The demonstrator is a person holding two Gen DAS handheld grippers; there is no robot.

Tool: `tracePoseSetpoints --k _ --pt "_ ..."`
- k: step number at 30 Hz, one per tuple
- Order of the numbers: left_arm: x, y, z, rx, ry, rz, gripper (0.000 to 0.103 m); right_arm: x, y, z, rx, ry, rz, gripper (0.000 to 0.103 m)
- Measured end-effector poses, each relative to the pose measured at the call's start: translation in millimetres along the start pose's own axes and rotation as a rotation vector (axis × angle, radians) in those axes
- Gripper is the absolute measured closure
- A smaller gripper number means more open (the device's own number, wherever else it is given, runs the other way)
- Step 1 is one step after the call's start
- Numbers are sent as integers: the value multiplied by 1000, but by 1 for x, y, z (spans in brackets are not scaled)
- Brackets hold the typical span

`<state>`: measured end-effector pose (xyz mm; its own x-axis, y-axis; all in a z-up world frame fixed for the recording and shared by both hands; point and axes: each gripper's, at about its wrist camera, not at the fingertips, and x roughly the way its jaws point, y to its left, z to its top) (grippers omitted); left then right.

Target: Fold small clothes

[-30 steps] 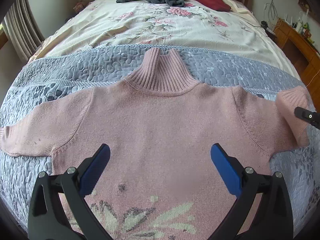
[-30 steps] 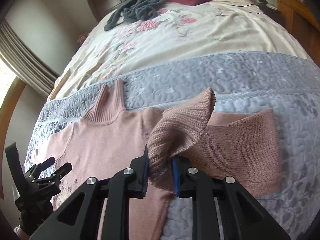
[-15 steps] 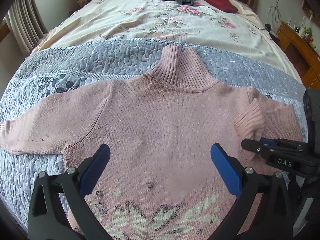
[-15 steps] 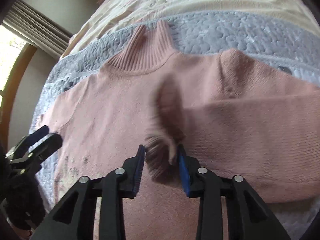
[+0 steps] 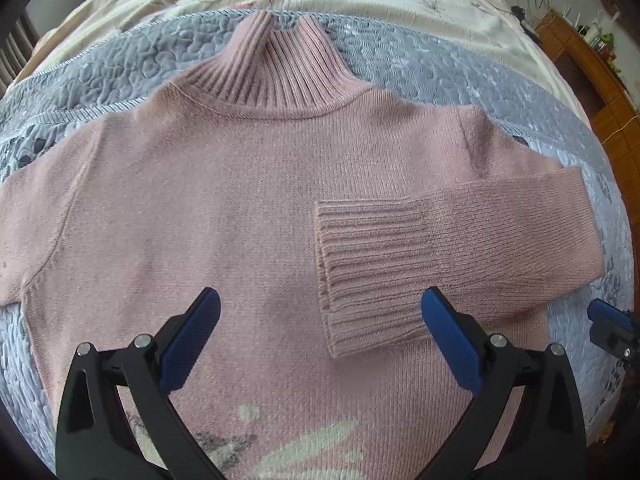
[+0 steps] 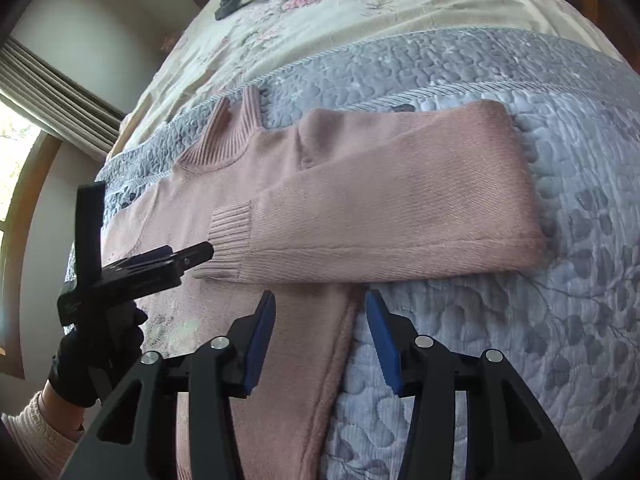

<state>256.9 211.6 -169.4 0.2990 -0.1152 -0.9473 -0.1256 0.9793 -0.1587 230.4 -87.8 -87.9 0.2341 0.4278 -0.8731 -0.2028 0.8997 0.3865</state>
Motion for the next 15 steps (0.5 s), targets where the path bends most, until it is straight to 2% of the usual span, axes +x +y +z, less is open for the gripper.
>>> tracePoseSetpoints --k 4,6,9,10,11,13,15 --pt "22 -13 6 -16 52 -54 5 -3 -7 -10 -5 -5 -28 54" --pt "28 -18 7 -31 73 -70 9 -3 -5 -12 -7 -13 -30 54" --pt "28 -23 9 -26 57 -61 39 -4 -3 -12 -7 -25 -31 55" --pt "26 -24 10 -23 43 -56 63 -4 -2 -12 -4 -29 -32 54" --pt "24 -22 12 -28 35 -74 81 -4 -3 -12 2 -32 -31 54" --pt "20 -17 14 -61 34 -139 89 -5 -4 -10 15 -38 -32 54" --pt "11 -14 14 -73 13 -158 90 -7 -5 -8 23 -43 -36 54"
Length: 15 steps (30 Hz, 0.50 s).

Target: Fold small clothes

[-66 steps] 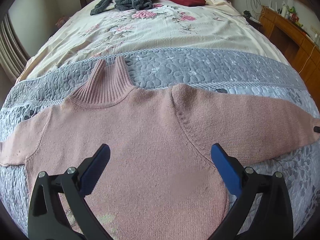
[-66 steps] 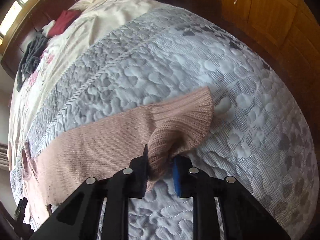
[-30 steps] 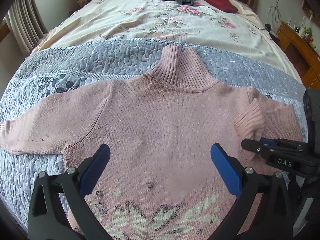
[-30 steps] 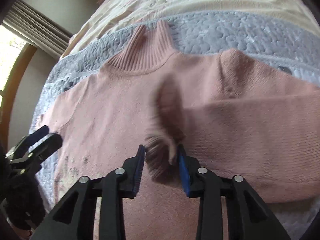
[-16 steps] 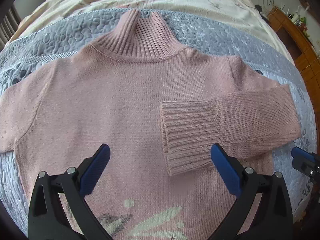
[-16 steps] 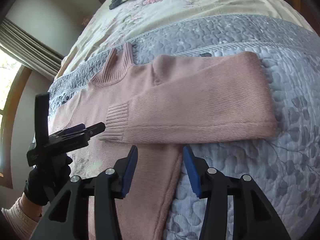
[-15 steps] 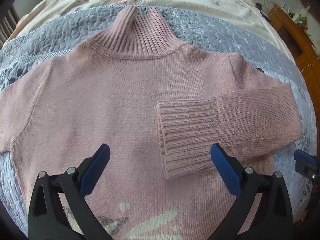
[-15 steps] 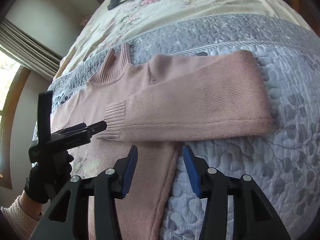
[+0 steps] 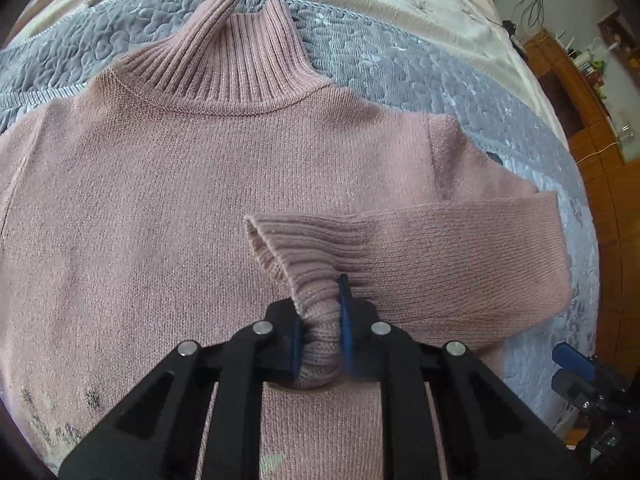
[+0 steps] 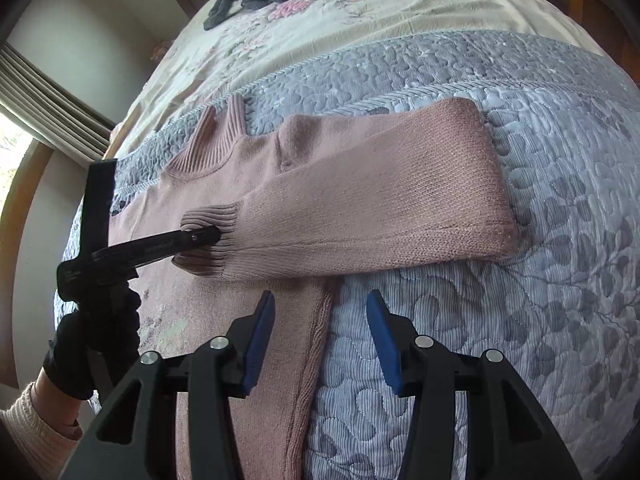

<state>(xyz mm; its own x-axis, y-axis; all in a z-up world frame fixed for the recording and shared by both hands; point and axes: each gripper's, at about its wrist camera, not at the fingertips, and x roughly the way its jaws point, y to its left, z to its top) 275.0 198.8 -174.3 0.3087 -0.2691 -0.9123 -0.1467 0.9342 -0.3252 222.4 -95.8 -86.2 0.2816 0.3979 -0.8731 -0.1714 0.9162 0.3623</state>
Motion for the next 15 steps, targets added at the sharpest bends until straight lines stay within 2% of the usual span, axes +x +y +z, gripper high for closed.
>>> tracePoseSetpoints --k 3,6,11,15 --pt "-25 4 1 -5 -65 -31 91 -3 1 3 -1 -11 -12 54" --pt "-48 16 3 -17 -116 -19 91 -3 3 7 1 -21 -15 54" --pt "-76 53 16 -20 -179 70 91 0 6 17 19 -33 4 54" --pt "-95 89 25 -35 -199 143 91 10 10 29 34 -34 15 54"
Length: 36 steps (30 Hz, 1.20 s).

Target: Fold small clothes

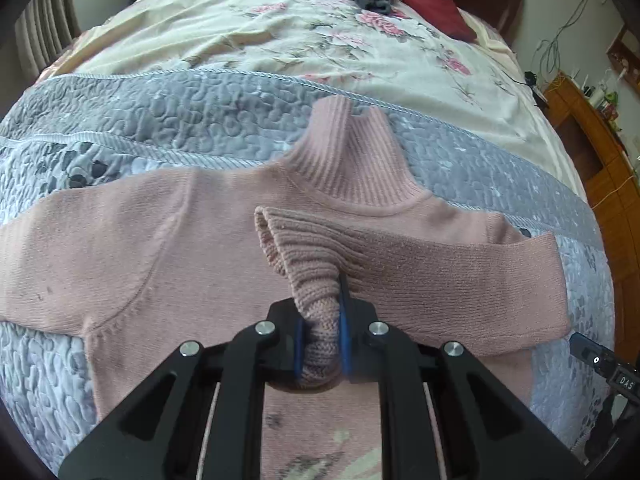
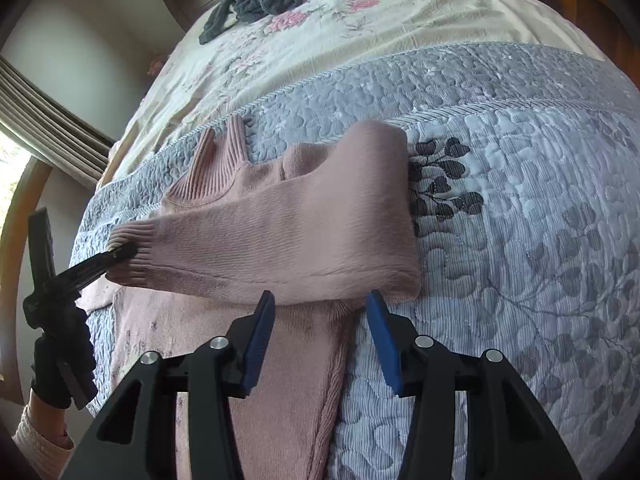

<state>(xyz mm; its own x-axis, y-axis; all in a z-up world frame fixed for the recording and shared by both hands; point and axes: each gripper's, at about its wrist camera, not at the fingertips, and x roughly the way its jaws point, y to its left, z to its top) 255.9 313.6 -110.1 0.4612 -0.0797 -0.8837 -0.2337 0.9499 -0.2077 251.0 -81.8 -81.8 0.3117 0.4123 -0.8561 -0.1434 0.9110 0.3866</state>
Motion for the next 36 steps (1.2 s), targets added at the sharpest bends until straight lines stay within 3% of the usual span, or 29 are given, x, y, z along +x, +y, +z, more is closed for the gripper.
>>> tracePoseSetpoints --k 5,13,17,21,24,27,29,35,36 --pt "-3 39 6 -15 0 58 91 25 9 17 7 20 39 54" --pt "44 57 -6 7 86 101 89 71 6 10 17 93 -33 55" --pt "61 66 -10 2 101 116 80 78 6 4 9 84 -55 55" --pt "50 70 -6 -10 111 106 75 78 17 7 -35 101 -115 53" --pt "14 70 -2 -25 21 96 75 60 38 11 -57 60 -64 51" --pt "-8 57 2 -2 -46 72 63 55 63 13 -88 49 -20 48" --pt "-2 46 0 12 -22 20 63 64 79 13 -108 64 7 48" --pt "55 38 -20 39 123 14 64 108 91 6 -96 138 -32 48" --pt "60 40 -23 42 118 15 64 117 89 3 -85 158 -43 48"
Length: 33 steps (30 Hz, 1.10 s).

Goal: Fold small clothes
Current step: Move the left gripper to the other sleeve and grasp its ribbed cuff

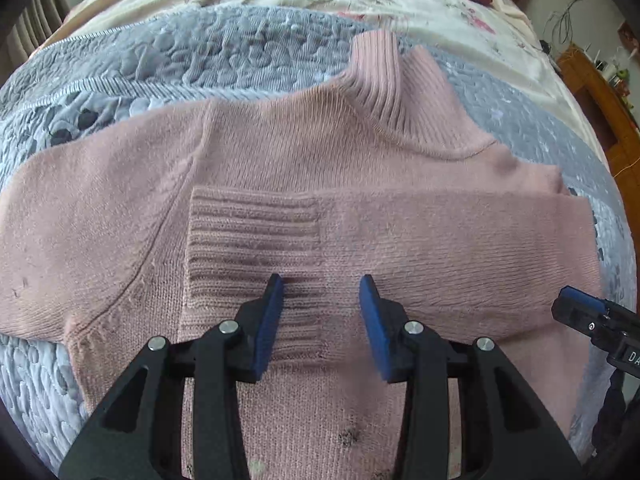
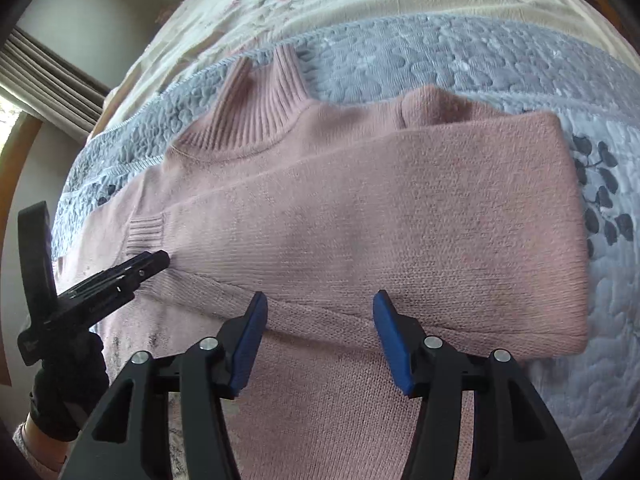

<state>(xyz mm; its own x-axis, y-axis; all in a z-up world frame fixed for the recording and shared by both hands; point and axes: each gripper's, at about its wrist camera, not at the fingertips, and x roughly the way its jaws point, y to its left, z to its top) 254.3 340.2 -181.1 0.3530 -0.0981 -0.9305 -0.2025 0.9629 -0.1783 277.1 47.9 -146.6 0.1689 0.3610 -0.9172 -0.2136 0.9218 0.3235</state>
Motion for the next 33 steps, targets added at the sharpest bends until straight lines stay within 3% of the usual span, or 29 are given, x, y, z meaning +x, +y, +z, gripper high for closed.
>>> tracePoseSetpoints --k 3,8,11,14,18,23,26,33 --pt "3 3 -1 10 -11 -21 64 12 0 -4 -6 3 -27 47" --pt "-10 25 3 -67 1 -120 65 7 15 -1 -26 9 -77 42" --pt "-43 52 -4 -103 -65 -102 63 -14 34 -2 -32 -35 -9 42" --pt "-79 102 -23 -184 -117 -71 57 -26 68 -7 -78 -56 46 42" --pt "-114 187 -54 -336 -146 49 56 -23 118 -18 -154 -39 109 39" --pt "-148 295 -91 -528 -175 158 52 0 174 -32 -258 -9 116 36" --pt "-162 342 -102 -607 -217 185 49 13 196 -40 -292 17 126 36" --pt "-167 423 -101 -754 -287 153 49 33 224 -53 -325 41 115 36"
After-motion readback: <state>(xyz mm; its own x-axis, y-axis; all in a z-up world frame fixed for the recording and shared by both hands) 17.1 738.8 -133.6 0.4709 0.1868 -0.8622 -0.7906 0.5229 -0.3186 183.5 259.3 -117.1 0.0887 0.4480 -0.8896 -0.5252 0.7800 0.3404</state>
